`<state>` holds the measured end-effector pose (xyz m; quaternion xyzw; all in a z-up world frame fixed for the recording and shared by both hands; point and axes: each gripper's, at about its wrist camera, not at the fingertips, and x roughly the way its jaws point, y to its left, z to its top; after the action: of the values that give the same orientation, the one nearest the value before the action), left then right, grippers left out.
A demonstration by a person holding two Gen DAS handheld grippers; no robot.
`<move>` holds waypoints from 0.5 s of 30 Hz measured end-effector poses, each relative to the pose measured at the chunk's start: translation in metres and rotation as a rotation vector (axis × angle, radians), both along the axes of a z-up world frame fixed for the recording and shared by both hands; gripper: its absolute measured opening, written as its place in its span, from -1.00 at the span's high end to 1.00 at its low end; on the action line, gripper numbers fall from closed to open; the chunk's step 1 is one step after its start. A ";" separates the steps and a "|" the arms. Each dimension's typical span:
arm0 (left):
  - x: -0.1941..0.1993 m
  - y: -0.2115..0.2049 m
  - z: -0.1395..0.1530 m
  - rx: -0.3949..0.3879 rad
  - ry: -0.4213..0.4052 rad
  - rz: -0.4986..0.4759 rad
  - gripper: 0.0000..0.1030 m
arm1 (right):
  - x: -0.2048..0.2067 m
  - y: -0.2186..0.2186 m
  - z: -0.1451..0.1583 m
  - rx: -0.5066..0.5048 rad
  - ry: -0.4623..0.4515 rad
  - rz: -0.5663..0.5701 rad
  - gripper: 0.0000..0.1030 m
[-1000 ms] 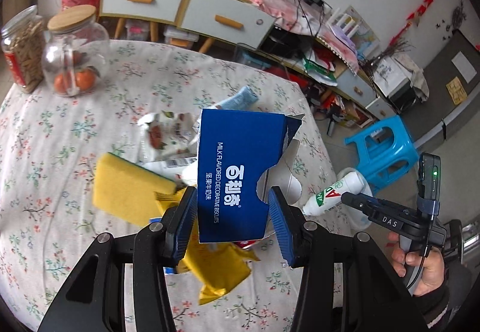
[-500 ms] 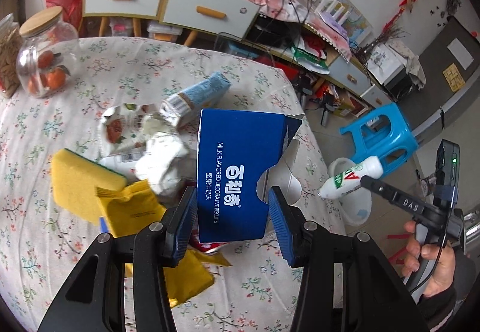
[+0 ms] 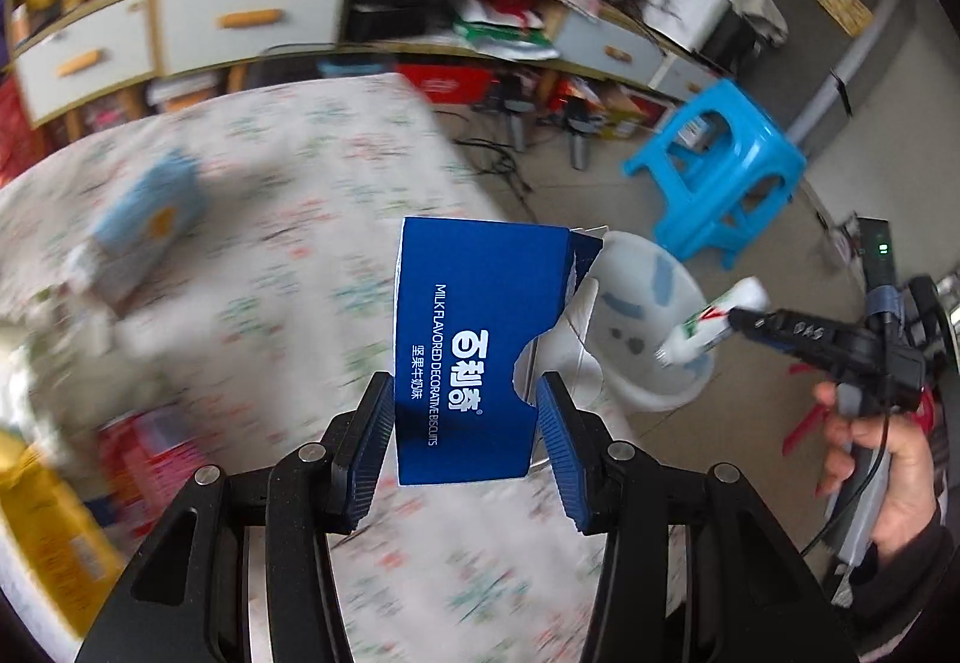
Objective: Collect trash
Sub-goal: 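Carry the box and bottle over the white bin and open both tools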
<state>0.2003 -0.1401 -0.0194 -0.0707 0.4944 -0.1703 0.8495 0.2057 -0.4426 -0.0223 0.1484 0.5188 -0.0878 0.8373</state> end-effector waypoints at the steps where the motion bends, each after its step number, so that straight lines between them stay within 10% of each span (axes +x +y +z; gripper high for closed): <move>1: 0.003 -0.009 -0.002 0.003 -0.002 -0.011 0.02 | 0.002 -0.007 -0.008 0.015 0.022 -0.014 0.35; 15: 0.052 -0.124 -0.035 -0.011 -0.004 -0.104 0.00 | -0.027 -0.052 -0.005 0.090 0.024 -0.058 -0.08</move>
<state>0.2527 -0.2646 -0.0539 -0.0493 0.4948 -0.2171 0.8400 0.1786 -0.4950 -0.0277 0.1999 0.5277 -0.0904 0.8206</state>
